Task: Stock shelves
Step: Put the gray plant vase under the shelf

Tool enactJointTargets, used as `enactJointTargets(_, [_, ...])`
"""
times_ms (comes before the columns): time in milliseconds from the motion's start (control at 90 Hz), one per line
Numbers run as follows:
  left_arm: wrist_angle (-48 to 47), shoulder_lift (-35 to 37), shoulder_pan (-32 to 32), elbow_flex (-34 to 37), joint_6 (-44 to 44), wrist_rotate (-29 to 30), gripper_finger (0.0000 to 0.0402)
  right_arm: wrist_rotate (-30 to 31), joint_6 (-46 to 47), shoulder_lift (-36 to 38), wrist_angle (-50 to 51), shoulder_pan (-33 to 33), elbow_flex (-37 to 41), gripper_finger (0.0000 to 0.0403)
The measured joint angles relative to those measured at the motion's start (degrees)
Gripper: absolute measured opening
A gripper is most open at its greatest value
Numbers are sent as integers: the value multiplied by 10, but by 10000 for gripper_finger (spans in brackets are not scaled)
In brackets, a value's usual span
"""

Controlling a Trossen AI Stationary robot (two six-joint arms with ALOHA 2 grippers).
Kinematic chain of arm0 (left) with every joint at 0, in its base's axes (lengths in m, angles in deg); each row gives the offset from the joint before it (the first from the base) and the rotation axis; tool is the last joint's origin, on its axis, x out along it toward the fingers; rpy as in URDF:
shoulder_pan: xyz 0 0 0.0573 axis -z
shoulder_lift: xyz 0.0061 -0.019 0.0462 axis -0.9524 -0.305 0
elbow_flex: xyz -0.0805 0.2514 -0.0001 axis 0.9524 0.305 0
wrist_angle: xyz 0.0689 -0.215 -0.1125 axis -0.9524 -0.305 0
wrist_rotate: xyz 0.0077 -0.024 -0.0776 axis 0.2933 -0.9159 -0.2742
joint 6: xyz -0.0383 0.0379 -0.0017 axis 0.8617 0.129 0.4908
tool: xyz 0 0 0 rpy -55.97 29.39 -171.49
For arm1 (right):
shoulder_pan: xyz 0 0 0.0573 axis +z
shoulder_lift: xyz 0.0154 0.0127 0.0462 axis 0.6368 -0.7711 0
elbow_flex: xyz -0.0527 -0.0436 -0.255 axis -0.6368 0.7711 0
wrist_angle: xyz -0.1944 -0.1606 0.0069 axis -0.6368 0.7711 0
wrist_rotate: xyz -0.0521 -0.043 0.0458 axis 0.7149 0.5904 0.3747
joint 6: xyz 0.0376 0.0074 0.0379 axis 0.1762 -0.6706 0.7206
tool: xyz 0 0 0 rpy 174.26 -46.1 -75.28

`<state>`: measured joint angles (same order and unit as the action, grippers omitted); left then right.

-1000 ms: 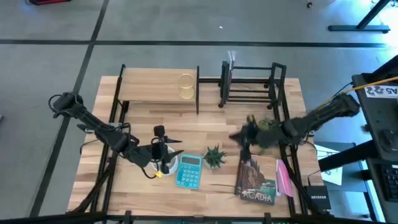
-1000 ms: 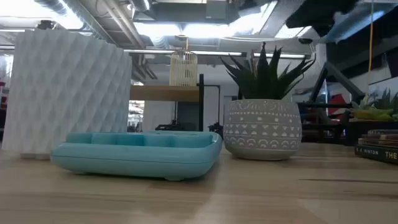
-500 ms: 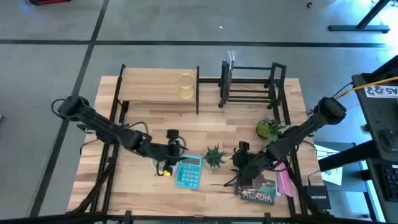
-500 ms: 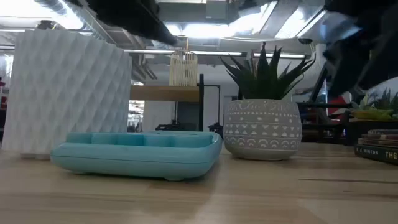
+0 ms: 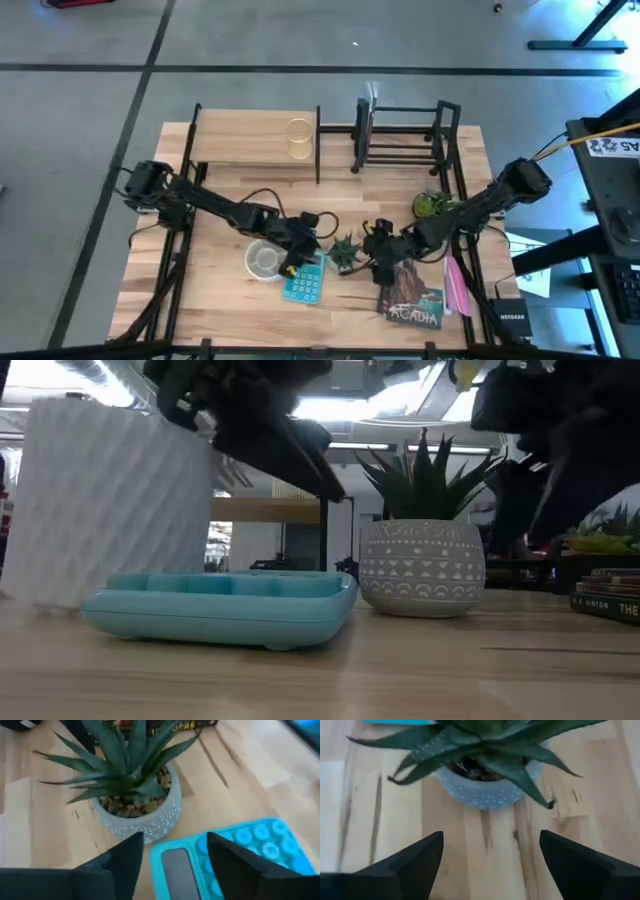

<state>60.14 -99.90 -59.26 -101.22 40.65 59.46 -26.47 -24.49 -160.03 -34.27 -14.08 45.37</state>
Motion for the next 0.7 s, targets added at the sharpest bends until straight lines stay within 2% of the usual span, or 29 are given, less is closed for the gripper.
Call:
enactJointTargets(122, [-3,-10,-2,-8,7,6,272,14,-7,-11,-6,-1,0,317])
enactJointTargets(222, [-18,-10,-4,-9,20,25,290,16,-9,-22,-6,-4,0,317])
enactJointTargets(344, [-53,-6,-3,-8,25,55,294,16,-10,-26,-9,-4,0,317])
enactJointTargets(489, [-59,-6,-2,-9,33,50,295,19,-21,-31,-10,-4,-1,317])
enactJointTargets(700, [4,-49,-3,-8,58,39,295,29,-29,-64,-36,-4,0,317])
